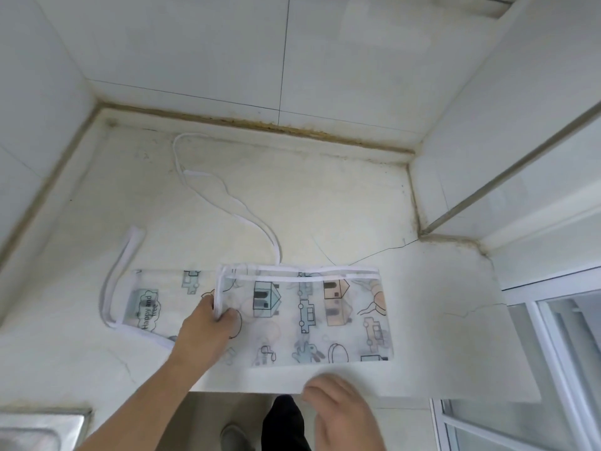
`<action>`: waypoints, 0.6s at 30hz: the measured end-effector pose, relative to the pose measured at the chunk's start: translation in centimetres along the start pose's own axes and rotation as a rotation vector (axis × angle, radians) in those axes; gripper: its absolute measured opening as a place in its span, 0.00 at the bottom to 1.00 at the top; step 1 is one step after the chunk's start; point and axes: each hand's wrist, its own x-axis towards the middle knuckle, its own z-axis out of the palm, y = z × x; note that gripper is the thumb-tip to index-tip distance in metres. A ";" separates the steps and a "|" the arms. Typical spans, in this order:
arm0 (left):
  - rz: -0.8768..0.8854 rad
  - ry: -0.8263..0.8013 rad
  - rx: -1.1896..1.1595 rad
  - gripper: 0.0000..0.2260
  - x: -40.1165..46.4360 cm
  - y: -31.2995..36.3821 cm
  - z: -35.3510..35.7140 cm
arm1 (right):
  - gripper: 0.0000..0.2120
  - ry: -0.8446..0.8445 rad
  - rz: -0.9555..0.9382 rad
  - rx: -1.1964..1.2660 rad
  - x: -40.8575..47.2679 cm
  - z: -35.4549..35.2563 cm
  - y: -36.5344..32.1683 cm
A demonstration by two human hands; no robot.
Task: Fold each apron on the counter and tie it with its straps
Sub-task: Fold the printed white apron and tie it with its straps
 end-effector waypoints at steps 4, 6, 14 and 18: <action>-0.007 0.019 -0.093 0.02 0.5 -1.0 -1.7 | 0.31 -0.302 0.053 -0.033 2.0 2.3 -2.0; -0.003 0.028 -0.150 0.04 0.6 -1.0 -2.4 | 0.32 -0.309 0.072 -0.113 3.1 2.5 -2.3; -0.010 -0.057 -0.059 0.09 1.5 -1.5 -4.0 | 0.10 -0.073 0.196 -0.327 7.3 0.5 -1.3; 0.034 -0.058 0.000 0.08 1.8 -2.0 -4.4 | 0.30 -0.199 0.260 -0.391 8.7 0.2 -0.2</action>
